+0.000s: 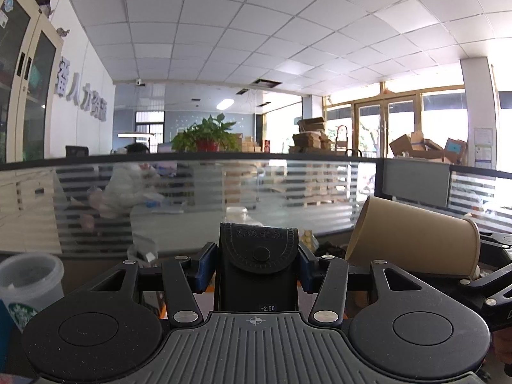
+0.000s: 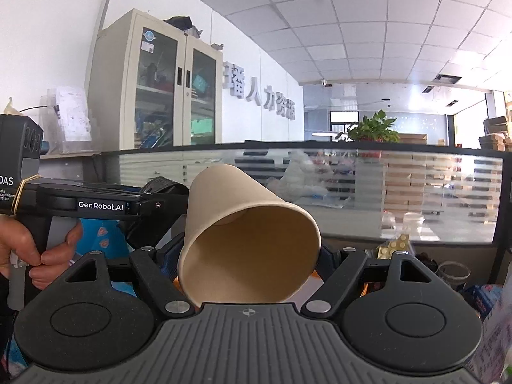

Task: Organize rigid objects
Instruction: 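Carry the tan paper cup with the right gripper over the orange box, then lower the cup upright into the orange box and open the right gripper, then withdraw both tools from the orange box back toward the cluttered mat, then grasp the brown tape roll with the left gripper while the right grasps the white plastic box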

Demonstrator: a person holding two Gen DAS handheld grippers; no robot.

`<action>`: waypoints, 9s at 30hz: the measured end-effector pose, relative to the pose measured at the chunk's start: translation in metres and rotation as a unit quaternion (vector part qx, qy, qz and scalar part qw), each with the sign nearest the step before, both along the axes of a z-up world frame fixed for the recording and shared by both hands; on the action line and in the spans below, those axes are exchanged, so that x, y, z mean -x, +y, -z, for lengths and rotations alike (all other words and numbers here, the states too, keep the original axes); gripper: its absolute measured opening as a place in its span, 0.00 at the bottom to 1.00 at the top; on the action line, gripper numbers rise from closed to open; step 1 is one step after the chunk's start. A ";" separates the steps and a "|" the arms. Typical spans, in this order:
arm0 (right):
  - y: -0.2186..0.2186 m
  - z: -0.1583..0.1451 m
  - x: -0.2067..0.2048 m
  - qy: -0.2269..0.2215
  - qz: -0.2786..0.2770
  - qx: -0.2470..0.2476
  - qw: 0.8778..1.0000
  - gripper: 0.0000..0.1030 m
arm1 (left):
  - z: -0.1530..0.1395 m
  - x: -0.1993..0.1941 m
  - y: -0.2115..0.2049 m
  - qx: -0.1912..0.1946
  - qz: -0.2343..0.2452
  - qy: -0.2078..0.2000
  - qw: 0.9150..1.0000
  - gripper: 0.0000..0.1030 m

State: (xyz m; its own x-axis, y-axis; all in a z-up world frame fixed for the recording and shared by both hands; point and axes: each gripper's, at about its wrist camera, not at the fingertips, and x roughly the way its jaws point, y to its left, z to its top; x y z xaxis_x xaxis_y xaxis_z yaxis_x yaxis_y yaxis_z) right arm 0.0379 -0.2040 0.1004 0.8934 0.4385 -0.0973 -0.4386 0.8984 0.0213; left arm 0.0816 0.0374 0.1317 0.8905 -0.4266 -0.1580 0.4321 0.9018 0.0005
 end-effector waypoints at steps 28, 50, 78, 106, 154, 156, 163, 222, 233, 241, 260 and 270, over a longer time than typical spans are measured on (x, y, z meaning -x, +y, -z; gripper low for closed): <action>0.012 -0.032 -0.082 0.015 0.026 0.017 0.999 0.74 | -0.006 -0.101 -0.005 0.001 -0.006 0.048 0.999 0.48; 0.016 -0.006 -0.145 0.113 0.043 0.033 0.992 0.74 | 0.049 -0.135 -0.003 -0.012 -0.029 0.126 0.992 0.48; 0.009 0.047 -0.186 0.191 0.061 0.042 0.979 0.74 | 0.089 -0.175 -0.014 -0.043 -0.036 0.194 0.979 0.48; 0.024 0.105 -0.217 0.265 0.069 0.082 0.958 0.74 | 0.130 -0.198 -0.022 -0.077 -0.039 0.238 0.967 0.48; 0.043 0.120 -0.230 0.308 0.081 0.191 0.928 0.74 | 0.139 -0.186 -0.046 -0.216 -0.024 0.244 0.945 0.48; 0.044 0.120 -0.231 0.310 0.080 0.196 0.927 0.74 | 0.140 -0.187 -0.048 -0.226 -0.022 0.244 0.943 0.48; 0.047 0.122 -0.232 0.314 0.077 0.210 0.923 0.74 | 0.143 -0.186 -0.054 -0.257 -0.015 0.243 0.935 0.48; 0.007 0.118 -0.161 0.008 0.088 0.138 0.987 1.00 | 0.135 -0.136 -0.045 -0.296 -0.063 0.125 0.945 0.93; -0.026 0.096 -0.112 -0.005 0.065 0.010 0.998 1.00 | 0.086 -0.027 0.014 -0.082 -0.179 0.056 0.979 0.96; -0.029 0.105 -0.060 -0.007 0.034 -0.005 0.999 1.00 | 0.083 0.023 0.038 -0.072 -0.095 -0.053 0.991 1.00; -0.045 0.103 -0.073 0.168 -0.006 -0.056 0.984 1.00 | 0.109 -0.030 0.059 -0.029 0.015 0.086 0.996 1.00; -0.005 0.136 0.067 0.159 -0.134 0.081 0.975 1.00 | 0.171 0.099 0.055 -0.204 0.077 0.048 0.975 1.00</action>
